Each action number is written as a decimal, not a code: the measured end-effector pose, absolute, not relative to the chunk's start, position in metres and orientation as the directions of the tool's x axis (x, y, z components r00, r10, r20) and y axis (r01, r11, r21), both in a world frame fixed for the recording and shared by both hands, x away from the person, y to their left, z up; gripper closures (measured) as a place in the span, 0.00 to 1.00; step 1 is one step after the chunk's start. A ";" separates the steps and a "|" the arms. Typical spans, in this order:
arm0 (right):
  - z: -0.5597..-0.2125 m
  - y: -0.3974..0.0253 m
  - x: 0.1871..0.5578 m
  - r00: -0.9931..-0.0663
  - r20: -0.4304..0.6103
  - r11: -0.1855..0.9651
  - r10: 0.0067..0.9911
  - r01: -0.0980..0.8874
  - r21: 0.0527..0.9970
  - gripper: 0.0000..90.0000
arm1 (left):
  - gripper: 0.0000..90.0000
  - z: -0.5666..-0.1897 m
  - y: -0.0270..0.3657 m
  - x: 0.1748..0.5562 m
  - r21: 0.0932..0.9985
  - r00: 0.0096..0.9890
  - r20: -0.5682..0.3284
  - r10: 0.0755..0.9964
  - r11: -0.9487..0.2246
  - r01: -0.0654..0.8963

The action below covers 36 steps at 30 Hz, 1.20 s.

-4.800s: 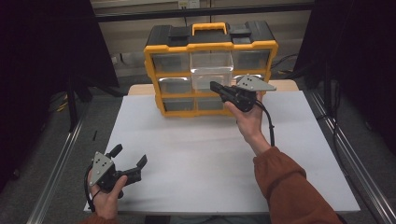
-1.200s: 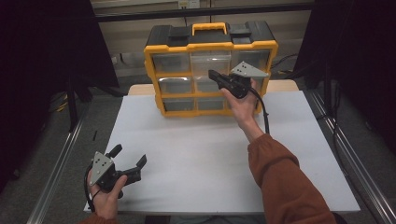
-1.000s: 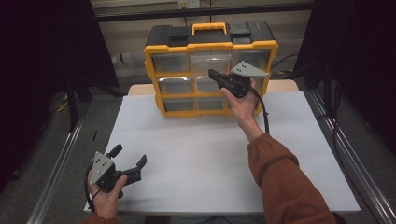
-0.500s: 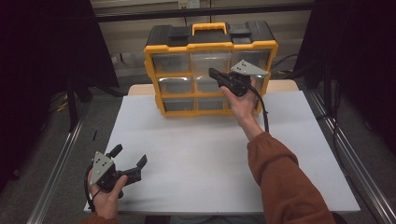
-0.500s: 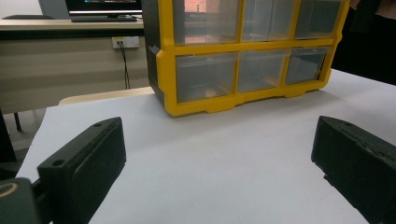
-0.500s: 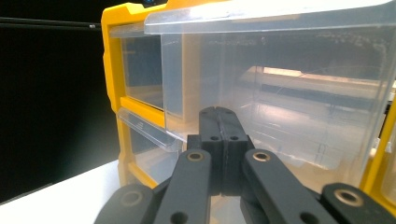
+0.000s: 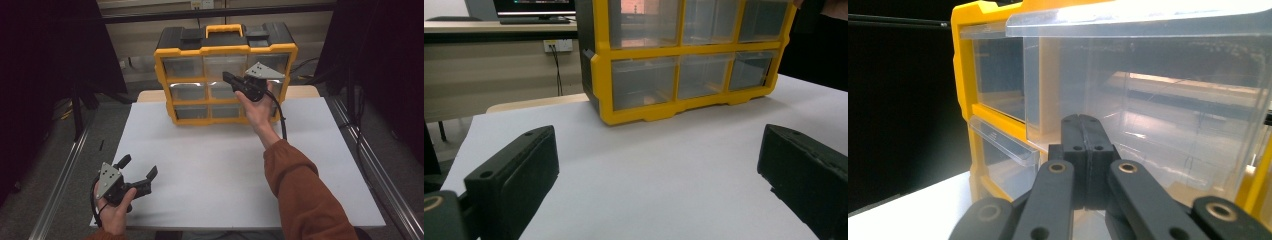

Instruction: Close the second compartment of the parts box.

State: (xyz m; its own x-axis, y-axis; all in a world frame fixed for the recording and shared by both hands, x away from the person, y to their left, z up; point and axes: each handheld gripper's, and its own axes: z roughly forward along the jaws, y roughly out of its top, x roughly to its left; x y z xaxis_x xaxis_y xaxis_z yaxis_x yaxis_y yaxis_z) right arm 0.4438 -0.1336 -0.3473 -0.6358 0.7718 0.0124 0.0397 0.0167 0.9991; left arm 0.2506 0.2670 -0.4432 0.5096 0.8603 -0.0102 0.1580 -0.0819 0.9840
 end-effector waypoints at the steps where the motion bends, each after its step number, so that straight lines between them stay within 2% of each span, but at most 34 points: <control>1: -0.347 -0.134 0.444 -0.634 0.012 0.017 0.773 0.040 0.999 1.00 | 0.04 -0.443 0.267 0.251 0.984 0.509 -0.012 0.861 -0.081 0.159; 36: -0.346 -0.132 0.456 -0.612 0.014 0.023 0.790 0.053 0.998 1.00 | 0.04 -0.444 0.266 0.251 0.984 0.511 -0.026 0.859 -0.070 0.167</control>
